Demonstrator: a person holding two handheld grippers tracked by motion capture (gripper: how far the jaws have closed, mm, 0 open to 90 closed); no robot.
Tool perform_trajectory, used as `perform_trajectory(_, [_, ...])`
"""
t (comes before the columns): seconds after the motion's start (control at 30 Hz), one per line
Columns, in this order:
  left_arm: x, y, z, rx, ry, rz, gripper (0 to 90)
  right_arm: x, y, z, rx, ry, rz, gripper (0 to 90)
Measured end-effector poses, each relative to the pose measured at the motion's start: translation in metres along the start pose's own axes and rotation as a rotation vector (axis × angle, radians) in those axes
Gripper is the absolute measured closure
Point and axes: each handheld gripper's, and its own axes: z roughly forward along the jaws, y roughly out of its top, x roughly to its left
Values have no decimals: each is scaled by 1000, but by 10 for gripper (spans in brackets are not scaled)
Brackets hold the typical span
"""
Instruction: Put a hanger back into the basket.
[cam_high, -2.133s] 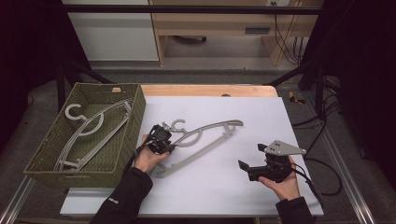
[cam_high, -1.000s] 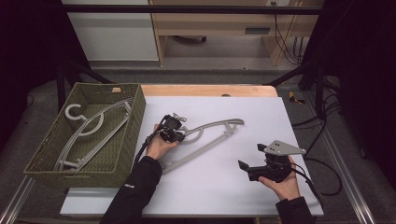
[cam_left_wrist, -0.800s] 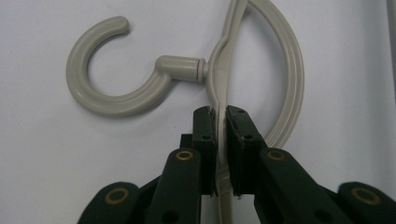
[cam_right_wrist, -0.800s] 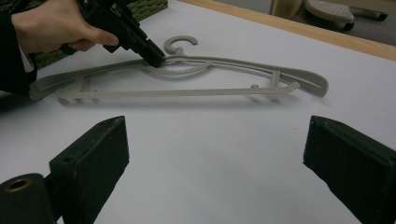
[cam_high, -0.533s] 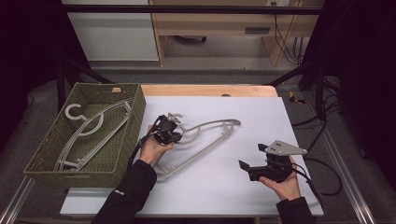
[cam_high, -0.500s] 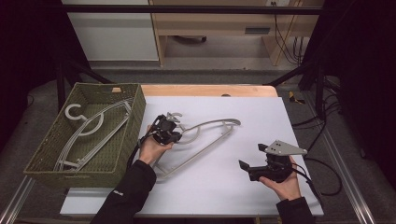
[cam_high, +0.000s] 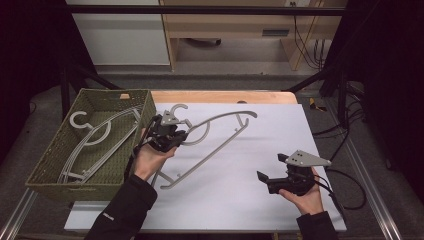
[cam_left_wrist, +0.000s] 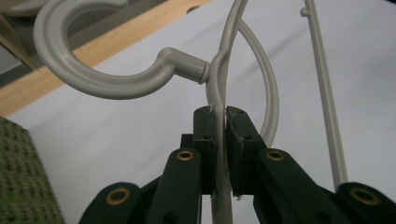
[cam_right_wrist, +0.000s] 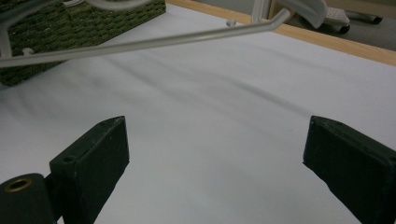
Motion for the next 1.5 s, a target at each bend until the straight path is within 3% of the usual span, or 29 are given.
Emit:
perform_trajectory(0.2, [2, 16, -44, -29, 21, 44, 832, 0, 0, -1, -2, -2, 4, 73])
perform_trajectory(0.23, [3, 18, -50, -48, 29, 31, 832, 0, 0, -1, 0, -2, 6, 73])
perform_trajectory(0.3, [10, 19, -62, -38, 63, 64, 832, 0, 0, -1, -2, -3, 3, 73])
perform_trajectory(0.4, [18, 18, -75, -13, 83, 73, 833, 0, 0, 0, 1, -3, 0, 73])
perform_trajectory(0.57, [37, 14, -96, -53, 136, 43, 833, 1, 0, 1, 9, -4, 2, 73])
perform_trajectory(0.83, [79, 6, -138, -59, 212, 22, 832, 1, -1, 2, 13, -5, 4, 74])
perform_trajectory(1.0, [110, -5, -149, -68, 247, -16, 832, 1, -1, 3, 16, -6, 2, 74])
perform_trajectory(1.23, [147, -29, -157, -60, 262, -72, 832, 1, -1, 4, 19, -7, 1, 74])
perform_trajectory(1.5, [184, -58, -162, -34, 316, -106, 832, 1, -2, 6, 31, -9, -4, 74])
